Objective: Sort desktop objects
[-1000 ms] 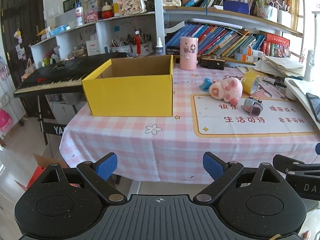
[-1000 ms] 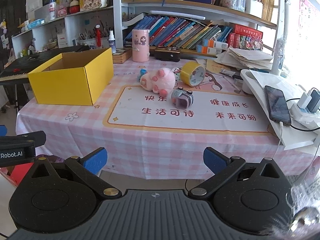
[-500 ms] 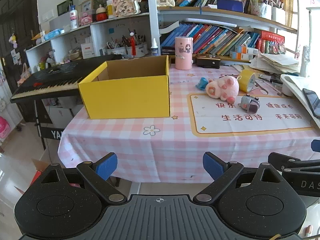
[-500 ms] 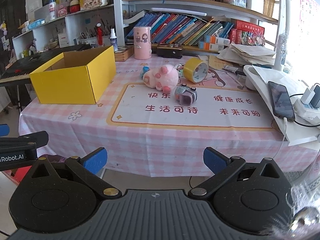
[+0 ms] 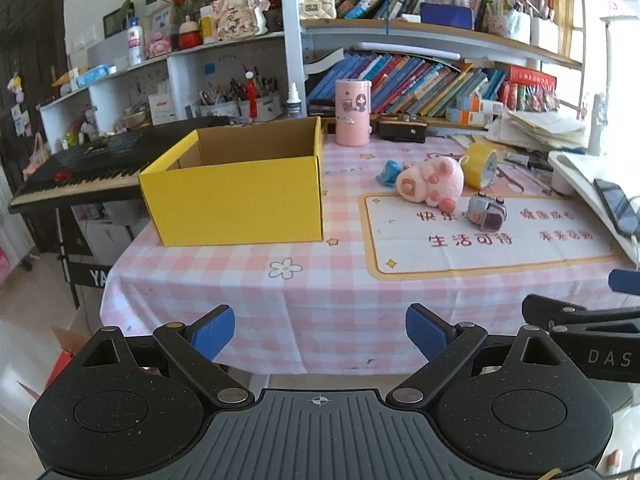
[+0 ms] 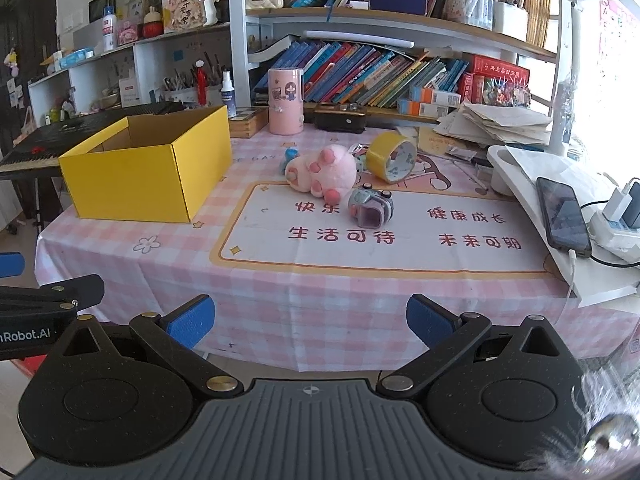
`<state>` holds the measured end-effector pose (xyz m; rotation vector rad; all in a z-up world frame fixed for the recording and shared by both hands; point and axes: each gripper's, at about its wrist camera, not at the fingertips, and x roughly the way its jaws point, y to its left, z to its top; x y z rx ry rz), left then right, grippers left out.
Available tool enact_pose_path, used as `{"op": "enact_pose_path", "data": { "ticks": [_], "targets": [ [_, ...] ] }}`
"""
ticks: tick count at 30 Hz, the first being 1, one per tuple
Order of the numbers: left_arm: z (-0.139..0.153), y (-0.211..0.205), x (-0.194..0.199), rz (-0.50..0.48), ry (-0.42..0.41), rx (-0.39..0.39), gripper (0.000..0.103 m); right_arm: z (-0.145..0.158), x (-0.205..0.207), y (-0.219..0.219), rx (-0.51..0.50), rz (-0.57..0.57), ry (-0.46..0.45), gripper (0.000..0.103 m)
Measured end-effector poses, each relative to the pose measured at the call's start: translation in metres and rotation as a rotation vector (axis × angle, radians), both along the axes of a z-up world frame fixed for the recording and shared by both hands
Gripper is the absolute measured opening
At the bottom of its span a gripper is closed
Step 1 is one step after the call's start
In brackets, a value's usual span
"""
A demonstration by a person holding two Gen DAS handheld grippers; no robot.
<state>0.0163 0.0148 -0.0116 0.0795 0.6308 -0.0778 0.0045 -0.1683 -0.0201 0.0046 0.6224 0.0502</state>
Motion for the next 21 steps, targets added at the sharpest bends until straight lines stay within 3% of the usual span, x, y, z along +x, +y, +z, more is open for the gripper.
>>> {"op": "enact_pose_path", "data": {
  "ticks": [11,21],
  "targets": [
    [-0.002,-0.020,0.011,0.010,-0.030,0.015,0.094,-0.004,0.015,-0.018,-0.001,-0.021,0.003,0.103],
    [-0.007,-0.047,0.028,-0.026,0.015,-0.004,0.094,-0.009,0.027,-0.047,0.014,-0.040,0.027,0.103]
  ]
}}
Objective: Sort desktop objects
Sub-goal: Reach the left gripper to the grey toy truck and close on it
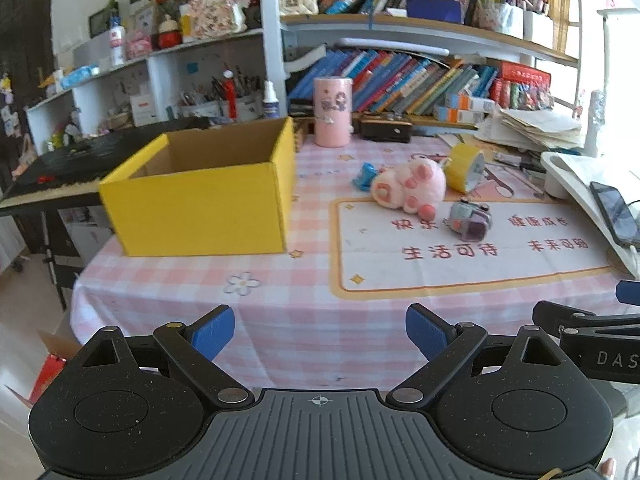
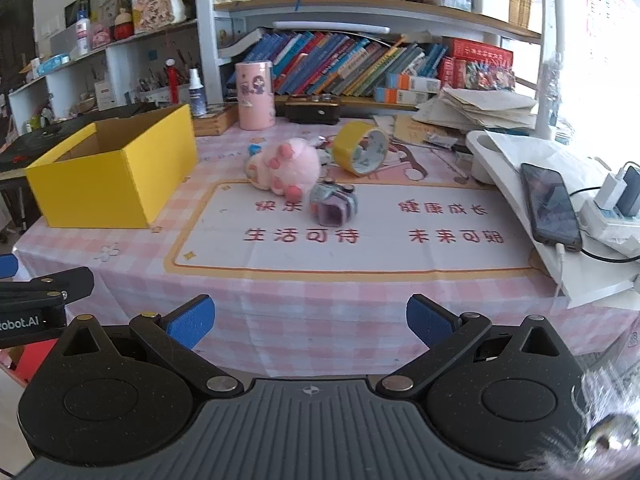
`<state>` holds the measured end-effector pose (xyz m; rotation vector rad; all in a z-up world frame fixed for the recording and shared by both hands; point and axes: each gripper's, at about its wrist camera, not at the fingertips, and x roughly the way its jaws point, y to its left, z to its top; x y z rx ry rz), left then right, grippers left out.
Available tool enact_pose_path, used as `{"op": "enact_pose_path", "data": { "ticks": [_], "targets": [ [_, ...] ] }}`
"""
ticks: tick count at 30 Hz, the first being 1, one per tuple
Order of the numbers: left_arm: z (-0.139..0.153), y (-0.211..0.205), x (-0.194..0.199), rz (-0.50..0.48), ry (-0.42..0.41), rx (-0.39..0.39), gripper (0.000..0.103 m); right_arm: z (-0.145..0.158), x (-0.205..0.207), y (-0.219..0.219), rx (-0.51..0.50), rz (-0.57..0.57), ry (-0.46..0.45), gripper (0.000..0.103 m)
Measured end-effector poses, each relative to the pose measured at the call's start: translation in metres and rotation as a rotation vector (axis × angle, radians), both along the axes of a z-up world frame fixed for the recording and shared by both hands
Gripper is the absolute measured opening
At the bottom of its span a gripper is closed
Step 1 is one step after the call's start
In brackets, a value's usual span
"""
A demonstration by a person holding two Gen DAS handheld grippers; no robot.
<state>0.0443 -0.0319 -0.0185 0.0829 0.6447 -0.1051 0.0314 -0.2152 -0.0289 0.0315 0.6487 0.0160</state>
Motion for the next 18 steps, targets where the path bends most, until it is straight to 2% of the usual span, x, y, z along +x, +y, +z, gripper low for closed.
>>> {"op": "enact_pose_path", "data": {
  "ticks": [16,18],
  "targets": [
    [-0.014,-0.057,0.030,-0.103,0.062,-0.009,0.094,-0.008,0.019,-0.057,-0.027,-0.087,0.025,0.101],
    [-0.016,-0.061,0.035,-0.111,0.073,-0.015,0.094,-0.010,0.024,-0.064,-0.024,-0.096,0.034,0.098]
  ]
}}
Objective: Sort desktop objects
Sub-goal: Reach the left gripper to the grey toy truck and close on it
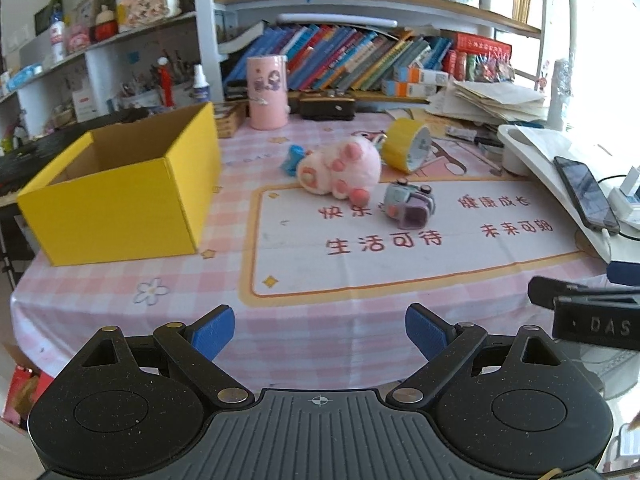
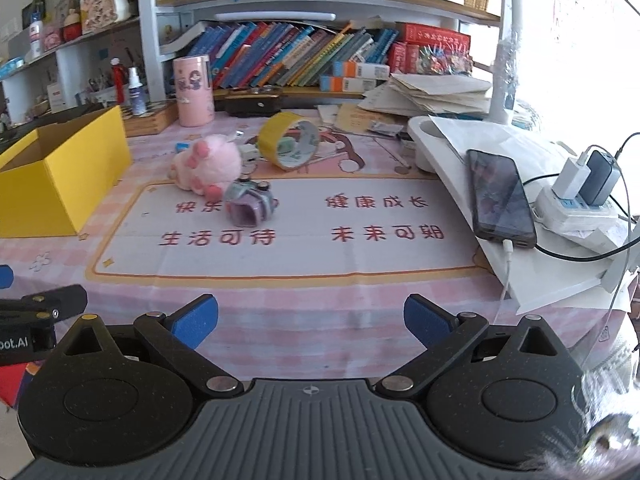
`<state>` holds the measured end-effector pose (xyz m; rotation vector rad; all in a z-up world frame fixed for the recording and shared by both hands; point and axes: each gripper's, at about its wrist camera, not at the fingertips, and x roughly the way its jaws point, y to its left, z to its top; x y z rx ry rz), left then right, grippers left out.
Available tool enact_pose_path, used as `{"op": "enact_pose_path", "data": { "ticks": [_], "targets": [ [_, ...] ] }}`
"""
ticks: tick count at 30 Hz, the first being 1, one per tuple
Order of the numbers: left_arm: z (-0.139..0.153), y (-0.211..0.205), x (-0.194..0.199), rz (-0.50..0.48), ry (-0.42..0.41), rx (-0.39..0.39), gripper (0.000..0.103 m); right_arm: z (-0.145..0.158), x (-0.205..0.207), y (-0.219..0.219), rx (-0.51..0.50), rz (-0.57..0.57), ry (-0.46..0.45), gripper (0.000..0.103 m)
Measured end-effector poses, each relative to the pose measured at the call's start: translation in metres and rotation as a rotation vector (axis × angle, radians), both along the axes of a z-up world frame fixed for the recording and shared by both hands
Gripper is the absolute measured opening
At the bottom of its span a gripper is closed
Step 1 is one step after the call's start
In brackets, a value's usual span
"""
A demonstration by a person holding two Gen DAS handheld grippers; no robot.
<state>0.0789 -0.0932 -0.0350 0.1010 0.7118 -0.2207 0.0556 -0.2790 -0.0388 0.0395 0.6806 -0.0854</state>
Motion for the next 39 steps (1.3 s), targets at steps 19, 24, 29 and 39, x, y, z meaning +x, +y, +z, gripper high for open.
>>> {"op": "enact_pose_path", "data": {
  "ticks": [19,24,29,39],
  "targets": [
    [-0.014,-0.069,0.073,-0.014,0.002,-0.054,0.093,0.007,0.080,-0.061,0.041,0.008,-0.032,0.078],
    [-0.023,-0.086,0.100,-0.011,0.009,-0.106,0.093,0.010,0.104,-0.075,0.070,0.055,-0.040,0.078],
    [-0.036,-0.105,0.126,-0.012,0.013,-0.095,0.093,0.013,0.124,-0.081,0.084,0.116,-0.066,0.078],
    [-0.058,-0.130,0.167,-0.071,0.050,-0.046,0.092,0.006,0.154,-0.095,0.089,0.160,-0.046,0.078]
  ]
}}
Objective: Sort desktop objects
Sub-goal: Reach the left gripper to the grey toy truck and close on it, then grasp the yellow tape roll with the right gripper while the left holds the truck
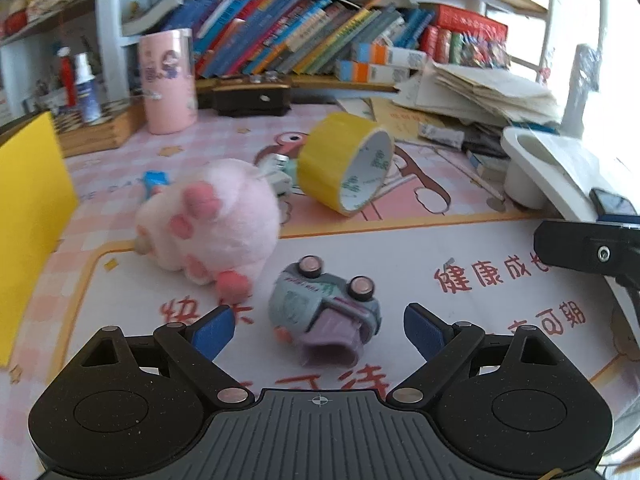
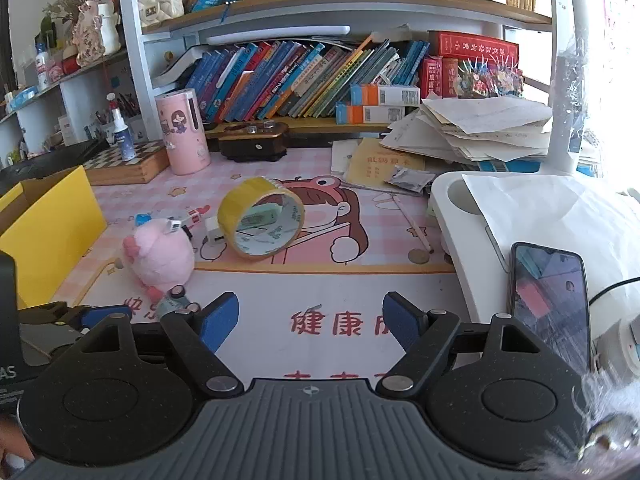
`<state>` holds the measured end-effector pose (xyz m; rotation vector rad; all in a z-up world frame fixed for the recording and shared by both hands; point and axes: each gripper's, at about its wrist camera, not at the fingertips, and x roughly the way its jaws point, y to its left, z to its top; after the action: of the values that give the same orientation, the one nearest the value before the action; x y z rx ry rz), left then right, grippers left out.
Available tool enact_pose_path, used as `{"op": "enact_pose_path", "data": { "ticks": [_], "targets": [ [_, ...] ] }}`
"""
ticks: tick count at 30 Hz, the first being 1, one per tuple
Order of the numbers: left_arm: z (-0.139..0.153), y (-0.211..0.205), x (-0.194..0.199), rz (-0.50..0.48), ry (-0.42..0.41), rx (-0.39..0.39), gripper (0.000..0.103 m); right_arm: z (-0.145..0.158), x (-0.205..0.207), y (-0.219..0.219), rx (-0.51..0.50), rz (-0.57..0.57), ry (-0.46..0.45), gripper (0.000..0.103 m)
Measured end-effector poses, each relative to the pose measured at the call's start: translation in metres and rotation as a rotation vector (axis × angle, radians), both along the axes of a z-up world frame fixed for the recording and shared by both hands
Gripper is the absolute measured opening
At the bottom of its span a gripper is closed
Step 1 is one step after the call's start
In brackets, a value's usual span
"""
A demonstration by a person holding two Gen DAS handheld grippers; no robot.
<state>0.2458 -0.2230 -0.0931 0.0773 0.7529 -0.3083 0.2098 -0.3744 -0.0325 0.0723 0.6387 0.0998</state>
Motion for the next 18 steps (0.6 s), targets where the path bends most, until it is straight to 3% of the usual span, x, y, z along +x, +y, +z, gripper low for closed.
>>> {"op": "enact_pose_path", "data": {
  "ticks": [4,6,7,8,18],
  "targets": [
    [-0.007,-0.009,0.012,0.003,0.019,0.023,0.087,-0.004,0.010,-0.005,-0.001,-0.004,0.021,0.078],
    [-0.010,-0.011,0.017,0.007,0.036,0.030,0.076,-0.006,0.015,-0.006,-0.001,-0.004,0.030,0.079],
    [-0.010,-0.012,0.018,0.008,0.032,0.042,0.065,-0.006,0.017,-0.006,-0.001,-0.003,0.033,0.080],
    [-0.010,-0.011,0.018,0.002,0.027,0.052,0.062,-0.007,0.020,-0.006,0.002,0.000,0.035,0.081],
    [0.031,0.039,-0.009,0.086,0.049,-0.060,0.062,-0.021,0.052,-0.001,0.034,0.039,0.068,0.092]
  ]
}}
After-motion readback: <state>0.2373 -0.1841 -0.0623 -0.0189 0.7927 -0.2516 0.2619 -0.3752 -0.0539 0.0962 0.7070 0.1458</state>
